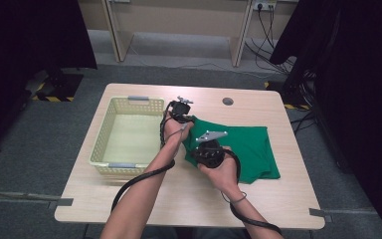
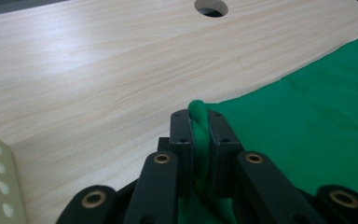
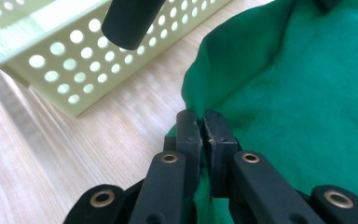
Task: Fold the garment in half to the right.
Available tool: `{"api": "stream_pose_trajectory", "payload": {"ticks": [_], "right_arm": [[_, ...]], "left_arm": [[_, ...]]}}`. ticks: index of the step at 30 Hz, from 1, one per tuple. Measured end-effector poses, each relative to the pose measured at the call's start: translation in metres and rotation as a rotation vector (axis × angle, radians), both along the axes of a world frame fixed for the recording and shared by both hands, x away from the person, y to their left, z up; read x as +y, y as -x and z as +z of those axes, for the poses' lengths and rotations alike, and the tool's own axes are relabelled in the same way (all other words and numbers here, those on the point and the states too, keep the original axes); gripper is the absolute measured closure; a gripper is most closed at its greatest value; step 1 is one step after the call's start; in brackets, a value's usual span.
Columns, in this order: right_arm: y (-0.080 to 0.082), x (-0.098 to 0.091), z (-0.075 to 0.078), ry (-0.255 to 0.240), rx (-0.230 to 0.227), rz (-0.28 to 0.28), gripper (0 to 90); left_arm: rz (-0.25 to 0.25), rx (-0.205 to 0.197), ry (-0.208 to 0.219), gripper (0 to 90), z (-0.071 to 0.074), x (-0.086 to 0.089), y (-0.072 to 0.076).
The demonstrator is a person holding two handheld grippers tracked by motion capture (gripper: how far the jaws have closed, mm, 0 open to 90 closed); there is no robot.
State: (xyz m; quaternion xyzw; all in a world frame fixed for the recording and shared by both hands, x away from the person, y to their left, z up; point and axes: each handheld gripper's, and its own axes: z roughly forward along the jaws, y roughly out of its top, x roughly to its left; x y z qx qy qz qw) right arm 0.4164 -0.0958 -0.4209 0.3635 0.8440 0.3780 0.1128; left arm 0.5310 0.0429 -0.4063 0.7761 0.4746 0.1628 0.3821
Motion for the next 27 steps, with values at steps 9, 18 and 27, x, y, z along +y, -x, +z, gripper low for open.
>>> {"api": "stream_pose_trajectory", "payload": {"ticks": [9, 18, 27], "right_arm": [[0.0, 0.004, 0.011, -0.016, -0.019, 0.004, 86.7], [-0.001, 0.006, 0.017, -0.036, -0.026, 0.002, 86.6], [-0.001, 0.008, 0.022, -0.051, -0.038, 0.004, 86.7]], "left_arm": [[0.001, -0.022, -0.003, 82.3, 0.012, 0.002, 0.001], [0.009, -0.024, -0.008, 82.2, 0.018, 0.007, 0.0], [0.011, -0.024, -0.017, 82.2, 0.023, 0.011, 0.0]]}}
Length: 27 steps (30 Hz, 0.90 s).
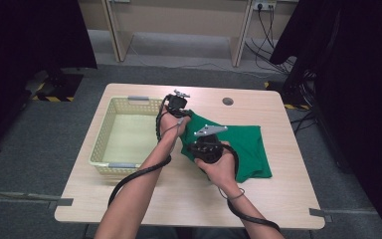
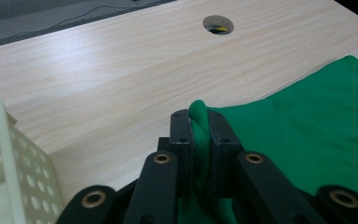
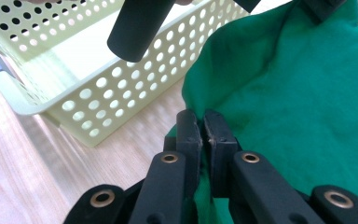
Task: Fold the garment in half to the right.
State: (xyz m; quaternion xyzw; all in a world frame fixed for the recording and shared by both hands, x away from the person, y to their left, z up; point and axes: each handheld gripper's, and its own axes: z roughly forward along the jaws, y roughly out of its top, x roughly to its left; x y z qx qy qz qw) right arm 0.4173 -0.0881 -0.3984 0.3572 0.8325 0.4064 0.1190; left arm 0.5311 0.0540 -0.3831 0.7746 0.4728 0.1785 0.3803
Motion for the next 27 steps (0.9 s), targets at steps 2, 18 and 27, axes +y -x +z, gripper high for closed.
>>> {"api": "stream_pose_trajectory", "payload": {"ticks": [2, 18, 27], "right_arm": [[0.0, 0.0, 0.0, -0.001, 0.0, 0.0, 86.7], [0.0, 0.004, 0.012, -0.014, -0.017, 0.006, 86.8], [-0.001, 0.004, 0.017, -0.025, -0.025, 0.007, 86.8]], "left_arm": [[0.0, -0.001, -0.001, 82.2, 0.001, 0.001, 0.0], [0.01, -0.003, -0.017, 82.2, 0.012, 0.007, 0.0], [0.017, -0.01, -0.02, 82.1, 0.016, 0.011, 0.0]]}}
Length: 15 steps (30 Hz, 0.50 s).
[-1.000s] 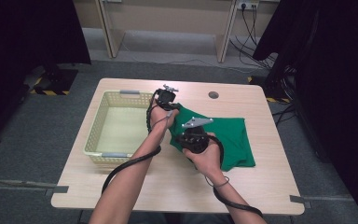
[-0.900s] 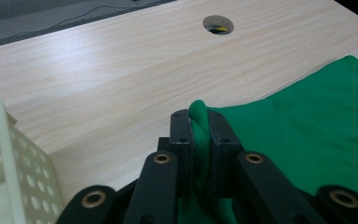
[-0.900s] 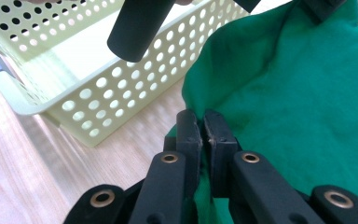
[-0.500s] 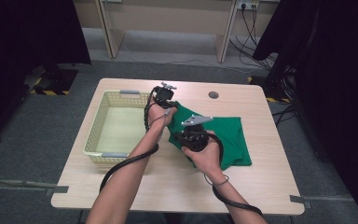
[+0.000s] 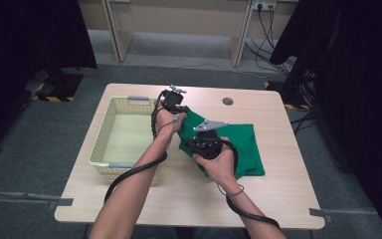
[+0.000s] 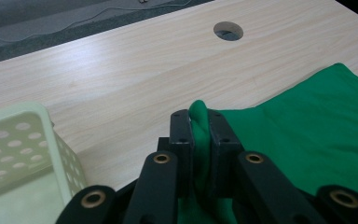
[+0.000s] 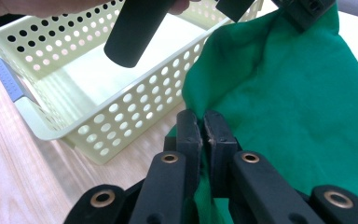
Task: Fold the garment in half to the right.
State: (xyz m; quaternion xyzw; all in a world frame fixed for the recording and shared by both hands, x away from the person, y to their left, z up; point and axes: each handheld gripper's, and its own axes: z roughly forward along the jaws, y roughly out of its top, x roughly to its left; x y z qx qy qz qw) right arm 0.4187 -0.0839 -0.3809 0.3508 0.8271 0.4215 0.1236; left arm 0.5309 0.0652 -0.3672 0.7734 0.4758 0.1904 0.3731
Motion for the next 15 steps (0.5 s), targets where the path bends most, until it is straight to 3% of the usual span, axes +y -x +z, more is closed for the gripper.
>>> {"api": "stream_pose_trajectory", "payload": {"ticks": [15], "right_arm": [[-0.0009, 0.0025, 0.0079, -0.011, -0.008, 0.006, 86.9]], "left_arm": [[0.002, -0.003, -0.011, 82.2, 0.0079, 0.0037, -0.0002]]}}
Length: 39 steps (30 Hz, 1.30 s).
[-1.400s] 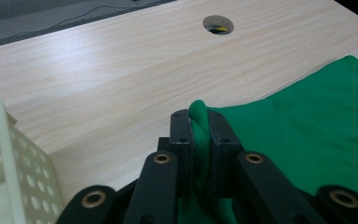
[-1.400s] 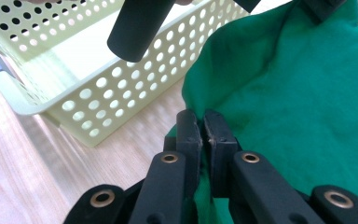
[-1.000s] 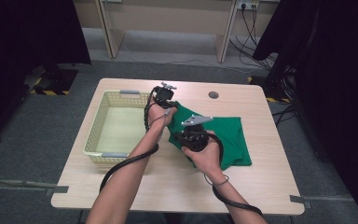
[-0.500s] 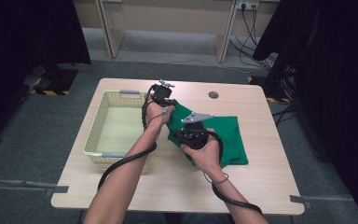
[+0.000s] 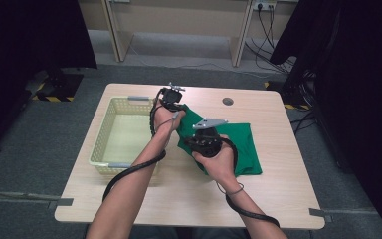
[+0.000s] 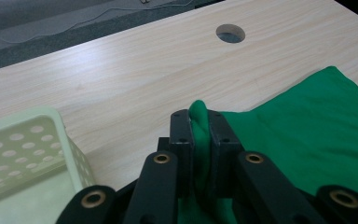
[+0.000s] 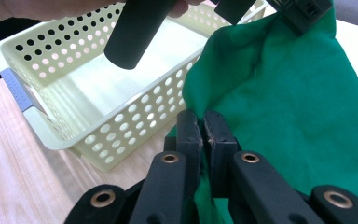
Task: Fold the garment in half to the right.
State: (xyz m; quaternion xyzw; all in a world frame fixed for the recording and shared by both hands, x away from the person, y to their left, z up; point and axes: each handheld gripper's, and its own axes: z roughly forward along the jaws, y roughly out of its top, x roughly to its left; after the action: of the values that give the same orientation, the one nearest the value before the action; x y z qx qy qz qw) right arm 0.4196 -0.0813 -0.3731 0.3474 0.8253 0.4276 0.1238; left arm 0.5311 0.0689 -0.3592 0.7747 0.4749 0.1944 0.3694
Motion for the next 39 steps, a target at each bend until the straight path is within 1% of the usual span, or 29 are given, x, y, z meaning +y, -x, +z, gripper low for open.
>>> {"api": "stream_pose_trajectory", "payload": {"ticks": [4, 14, 23, 39], "right_arm": [[0.0, 0.001, 0.001, -0.009, 0.001, 0.001, 86.9], [0.0, 0.003, 0.004, -0.012, -0.003, 0.004, 86.9], [-0.001, 0.006, 0.008, -0.02, -0.005, 0.009, 86.9], [-0.003, 0.014, 0.011, -0.031, -0.004, 0.016, 87.0]], "left_arm": [[0.001, -0.002, -0.004, 82.2, 0.002, 0.001, 0.0], [-0.001, -0.005, -0.009, 82.1, 0.006, 0.003, 0.001], [0.004, -0.005, -0.012, 82.1, 0.01, 0.008, 0.001], [0.009, -0.007, -0.026, 82.1, 0.014, 0.016, 0.002]]}}
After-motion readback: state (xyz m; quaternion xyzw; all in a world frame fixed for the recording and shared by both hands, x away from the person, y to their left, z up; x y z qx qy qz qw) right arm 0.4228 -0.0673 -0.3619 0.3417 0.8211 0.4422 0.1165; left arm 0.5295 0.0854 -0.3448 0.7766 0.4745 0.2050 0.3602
